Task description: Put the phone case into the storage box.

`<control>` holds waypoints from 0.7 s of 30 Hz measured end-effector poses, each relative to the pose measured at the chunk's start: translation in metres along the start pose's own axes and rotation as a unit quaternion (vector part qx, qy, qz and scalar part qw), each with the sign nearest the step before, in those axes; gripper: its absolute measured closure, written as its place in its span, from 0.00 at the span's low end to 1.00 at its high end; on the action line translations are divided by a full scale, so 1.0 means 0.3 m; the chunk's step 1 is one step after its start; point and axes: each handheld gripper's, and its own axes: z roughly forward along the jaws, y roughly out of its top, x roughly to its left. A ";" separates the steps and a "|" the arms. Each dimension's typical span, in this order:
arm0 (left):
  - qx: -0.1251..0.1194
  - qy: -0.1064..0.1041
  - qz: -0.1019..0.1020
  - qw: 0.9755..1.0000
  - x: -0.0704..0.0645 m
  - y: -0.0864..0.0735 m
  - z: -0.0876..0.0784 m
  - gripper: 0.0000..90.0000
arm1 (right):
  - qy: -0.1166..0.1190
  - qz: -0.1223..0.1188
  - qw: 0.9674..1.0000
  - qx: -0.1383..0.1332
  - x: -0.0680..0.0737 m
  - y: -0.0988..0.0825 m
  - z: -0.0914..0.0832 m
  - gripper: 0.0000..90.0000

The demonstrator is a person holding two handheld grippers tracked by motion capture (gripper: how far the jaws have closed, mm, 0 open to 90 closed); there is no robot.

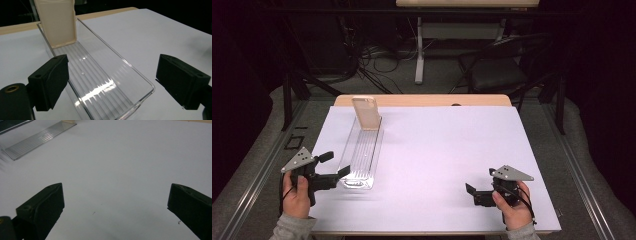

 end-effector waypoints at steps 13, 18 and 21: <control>-0.003 0.007 -0.011 1.000 0.014 -0.049 -0.019 0.13 | -0.008 0.014 1.000 -0.003 -0.025 -0.027 -0.005 0.01; -0.003 0.013 -0.017 1.000 0.023 -0.069 -0.027 0.13 | -0.012 0.014 1.000 -0.002 -0.029 -0.034 -0.003 0.01; -0.004 0.014 -0.016 1.000 0.027 -0.079 -0.029 0.13 | -0.015 0.014 1.000 -0.003 -0.032 -0.037 -0.003 0.01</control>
